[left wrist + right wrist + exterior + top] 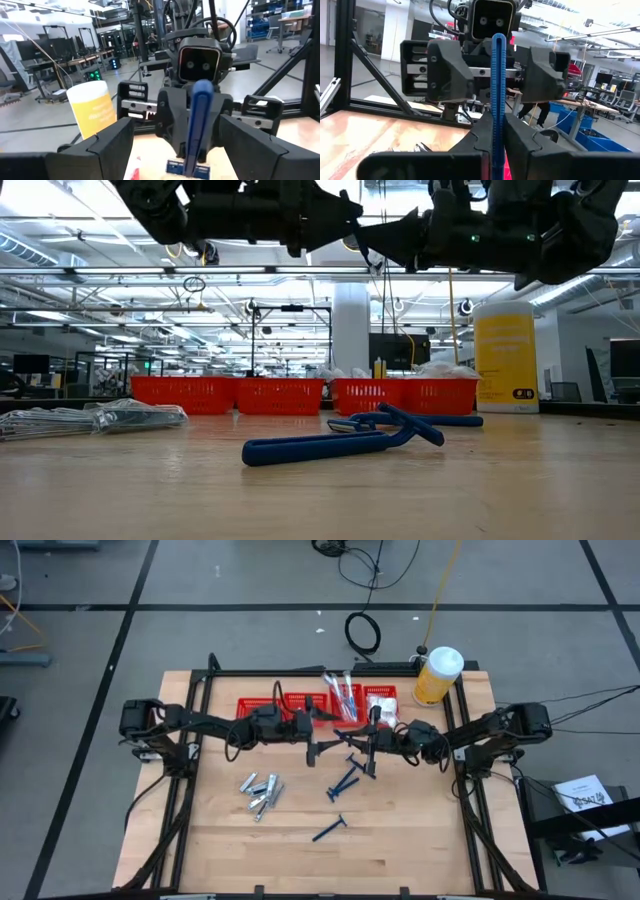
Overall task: Pick & Place Travel size toiletries
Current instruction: Put the razor into the horizontal right red bin
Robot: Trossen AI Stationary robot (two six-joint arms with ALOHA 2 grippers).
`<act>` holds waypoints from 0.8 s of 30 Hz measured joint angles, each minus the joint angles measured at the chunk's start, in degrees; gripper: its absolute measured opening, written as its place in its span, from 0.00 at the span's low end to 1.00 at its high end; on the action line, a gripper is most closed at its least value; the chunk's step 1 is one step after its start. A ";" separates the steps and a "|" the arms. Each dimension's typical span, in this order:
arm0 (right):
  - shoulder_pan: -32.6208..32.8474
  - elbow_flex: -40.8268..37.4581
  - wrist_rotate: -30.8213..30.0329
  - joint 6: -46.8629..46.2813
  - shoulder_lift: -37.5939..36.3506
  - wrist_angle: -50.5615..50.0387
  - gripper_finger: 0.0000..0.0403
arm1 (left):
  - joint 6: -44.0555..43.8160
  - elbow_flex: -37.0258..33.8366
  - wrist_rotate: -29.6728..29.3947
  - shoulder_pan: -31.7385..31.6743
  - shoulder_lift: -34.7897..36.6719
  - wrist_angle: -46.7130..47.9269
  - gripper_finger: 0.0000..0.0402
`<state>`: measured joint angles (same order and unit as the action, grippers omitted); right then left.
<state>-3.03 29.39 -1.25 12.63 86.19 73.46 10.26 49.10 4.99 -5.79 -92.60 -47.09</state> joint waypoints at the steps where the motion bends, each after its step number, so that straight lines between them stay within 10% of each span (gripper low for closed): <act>1: 0.00 0.00 0.01 0.01 0.00 0.03 0.04 | 0.00 0.00 0.00 -0.09 0.00 -0.05 0.70; 7: 0.00 0.00 0.01 0.03 0.00 -0.42 0.04 | 0.45 0.00 0.04 -0.23 0.02 -0.83 0.62; 18: -0.02 0.00 -0.34 0.02 -0.04 -0.80 0.04 | 1.12 0.00 3.32 -0.21 0.02 -0.79 0.05; 24: -0.02 0.11 -3.54 -5.11 -0.09 -3.52 0.18 | 1.49 0.00 -1.93 -0.14 0.14 0.65 0.06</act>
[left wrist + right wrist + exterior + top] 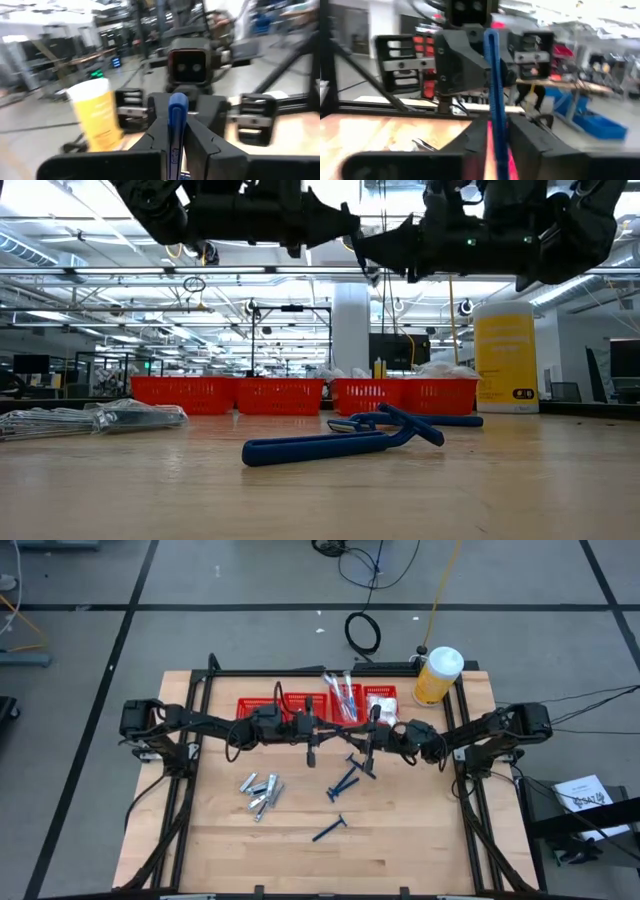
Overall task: Pick & Place Travel size toiletries
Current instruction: Put the razor into the horizontal right red bin
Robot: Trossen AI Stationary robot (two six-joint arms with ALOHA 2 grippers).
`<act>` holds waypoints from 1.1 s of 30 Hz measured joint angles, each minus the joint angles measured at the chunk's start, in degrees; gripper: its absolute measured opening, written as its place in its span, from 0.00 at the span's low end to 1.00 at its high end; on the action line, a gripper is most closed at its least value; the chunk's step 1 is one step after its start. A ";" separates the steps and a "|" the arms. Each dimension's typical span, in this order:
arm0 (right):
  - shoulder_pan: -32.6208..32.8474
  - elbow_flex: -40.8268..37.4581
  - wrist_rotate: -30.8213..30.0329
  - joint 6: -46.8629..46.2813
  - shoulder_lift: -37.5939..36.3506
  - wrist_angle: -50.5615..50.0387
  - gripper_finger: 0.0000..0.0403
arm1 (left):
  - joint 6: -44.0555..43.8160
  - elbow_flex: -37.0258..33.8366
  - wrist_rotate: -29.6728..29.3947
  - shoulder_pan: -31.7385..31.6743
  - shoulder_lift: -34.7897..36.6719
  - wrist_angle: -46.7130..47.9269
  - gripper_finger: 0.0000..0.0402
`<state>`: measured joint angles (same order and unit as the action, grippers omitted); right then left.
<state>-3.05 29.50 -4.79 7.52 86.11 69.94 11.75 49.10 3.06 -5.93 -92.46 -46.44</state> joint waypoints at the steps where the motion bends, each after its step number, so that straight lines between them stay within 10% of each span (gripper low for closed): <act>1: -0.04 0.00 -0.42 -0.72 -0.02 -0.34 0.23 | 0.48 0.00 -1.78 -0.10 0.54 1.14 0.05; 13: 0.30 -0.11 0.56 -1.94 -3.28 -4.29 0.61 | 2.00 0.13 -19.90 -6.41 13.36 32.24 0.03; 26: -0.70 -0.13 0.28 -2.40 -3.37 -5.58 0.58 | 4.91 0.04 -14.71 -13.58 4.99 44.80 0.04; 33: -0.72 -0.13 0.16 -3.26 -3.34 -6.46 0.58 | 3.97 0.02 -19.24 -13.75 2.21 45.44 0.26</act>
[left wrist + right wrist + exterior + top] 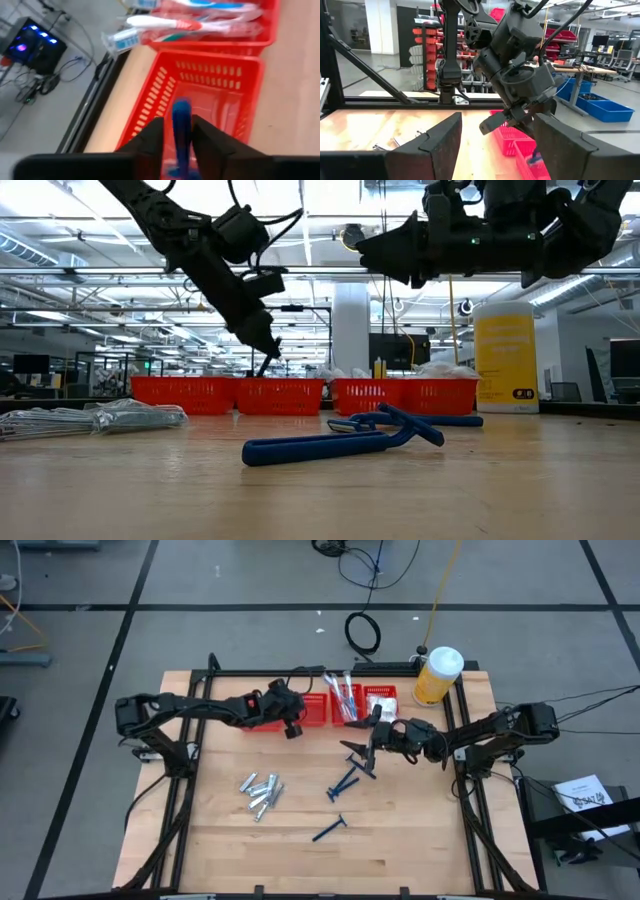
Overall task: Pick & Place Travel size toiletries
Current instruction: Put the razor into the horizontal right red bin, then put the top razor into the horizontal right red bin
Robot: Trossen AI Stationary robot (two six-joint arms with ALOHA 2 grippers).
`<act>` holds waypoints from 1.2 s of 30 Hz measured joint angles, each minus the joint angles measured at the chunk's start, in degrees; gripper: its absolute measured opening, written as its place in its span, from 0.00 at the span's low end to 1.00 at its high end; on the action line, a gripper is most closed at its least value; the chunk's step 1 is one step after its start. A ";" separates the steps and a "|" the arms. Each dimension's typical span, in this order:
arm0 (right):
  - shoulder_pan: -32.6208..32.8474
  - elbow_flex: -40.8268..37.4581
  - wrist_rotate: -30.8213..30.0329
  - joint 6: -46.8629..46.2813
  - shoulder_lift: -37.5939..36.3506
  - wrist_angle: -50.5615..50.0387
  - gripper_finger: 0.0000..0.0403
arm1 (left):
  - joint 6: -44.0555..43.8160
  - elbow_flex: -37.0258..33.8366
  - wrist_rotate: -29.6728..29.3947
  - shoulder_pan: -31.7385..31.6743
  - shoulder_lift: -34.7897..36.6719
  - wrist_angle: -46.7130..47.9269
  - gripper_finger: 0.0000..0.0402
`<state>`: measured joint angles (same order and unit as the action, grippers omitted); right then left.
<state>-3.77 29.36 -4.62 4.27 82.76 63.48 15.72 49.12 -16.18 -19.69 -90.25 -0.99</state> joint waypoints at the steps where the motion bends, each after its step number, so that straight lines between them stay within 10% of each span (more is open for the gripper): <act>1: 0.00 0.00 -0.01 -0.15 0.00 -0.06 0.58 | -0.61 0.00 -1.22 0.13 -0.04 -0.02 0.30; 14: 1.59 0.02 -0.04 -5.25 -0.42 -13.01 0.59 | -3.18 0.00 -3.70 0.73 0.20 -0.62 0.66; 24: 15.35 5.65 -13.32 -17.17 -3.50 -55.88 0.55 | -6.16 0.00 -3.44 1.68 0.26 -2.81 0.70; 36: 16.56 4.05 -13.69 -26.54 6.37 -57.42 0.55 | -9.96 0.00 -3.31 2.49 0.26 -5.14 0.69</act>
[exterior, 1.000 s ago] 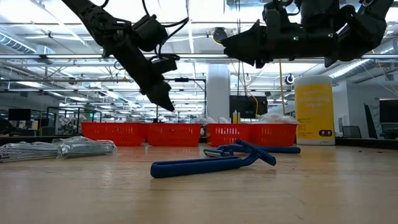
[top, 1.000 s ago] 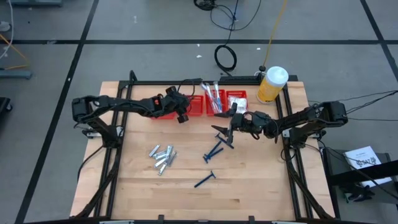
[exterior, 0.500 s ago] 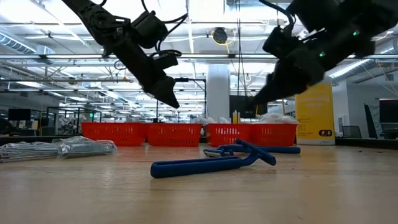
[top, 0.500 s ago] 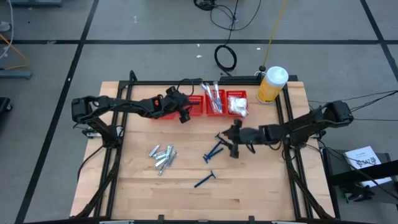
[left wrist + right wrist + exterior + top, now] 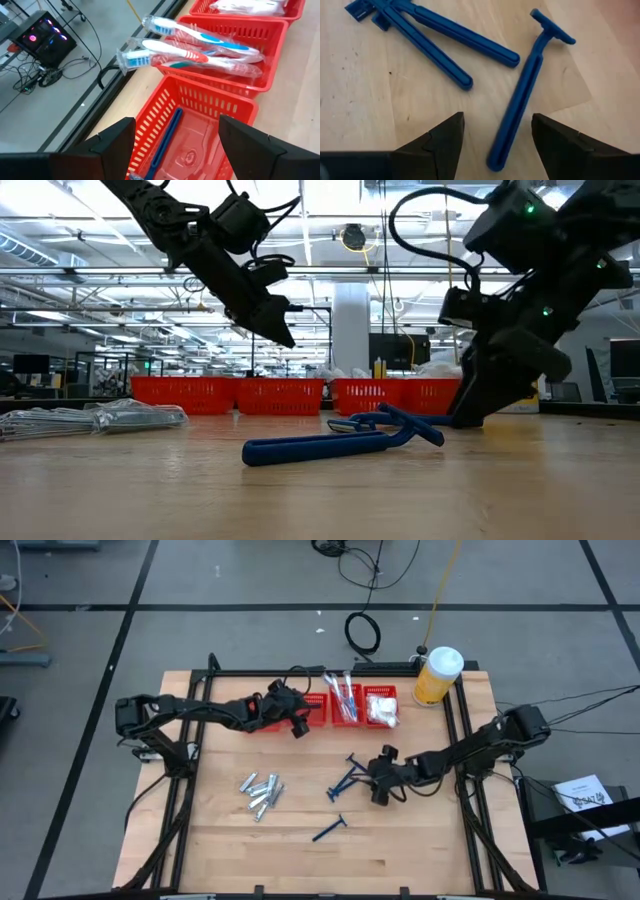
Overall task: Pick & Place Travel size toiletries
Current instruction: Put the top razor into the horizontal right red bin
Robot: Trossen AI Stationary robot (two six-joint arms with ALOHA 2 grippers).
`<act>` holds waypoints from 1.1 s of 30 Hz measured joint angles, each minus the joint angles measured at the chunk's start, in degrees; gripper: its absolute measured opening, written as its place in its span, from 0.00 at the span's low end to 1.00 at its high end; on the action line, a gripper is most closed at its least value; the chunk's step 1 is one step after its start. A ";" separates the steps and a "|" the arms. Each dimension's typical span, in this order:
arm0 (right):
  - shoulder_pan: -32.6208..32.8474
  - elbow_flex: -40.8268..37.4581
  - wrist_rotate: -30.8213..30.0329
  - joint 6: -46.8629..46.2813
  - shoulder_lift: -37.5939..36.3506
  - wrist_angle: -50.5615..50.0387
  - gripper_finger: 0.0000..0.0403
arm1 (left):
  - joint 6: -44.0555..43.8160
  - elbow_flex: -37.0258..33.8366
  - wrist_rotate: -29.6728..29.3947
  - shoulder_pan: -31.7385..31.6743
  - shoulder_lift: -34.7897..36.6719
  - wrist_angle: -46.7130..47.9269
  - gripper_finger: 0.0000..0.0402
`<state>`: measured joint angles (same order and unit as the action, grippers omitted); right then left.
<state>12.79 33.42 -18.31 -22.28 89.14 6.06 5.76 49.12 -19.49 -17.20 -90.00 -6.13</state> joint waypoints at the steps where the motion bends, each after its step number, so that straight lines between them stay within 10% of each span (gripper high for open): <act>1: -0.02 0.08 -0.16 0.02 0.51 0.21 0.55 | -0.07 0.00 0.02 0.09 0.00 0.00 0.69; 18: -1.96 0.10 4.96 -3.78 0.86 -4.39 0.05 | -0.31 0.00 0.11 1.20 0.00 0.07 0.67; 33: -2.57 -0.20 -4.70 13.40 -15.08 -0.65 0.05 | -1.34 0.00 0.80 1.21 0.00 -0.05 0.67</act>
<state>10.22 33.21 -23.01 -8.87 74.06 5.41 4.42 49.12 -18.68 -15.99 -90.00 -6.18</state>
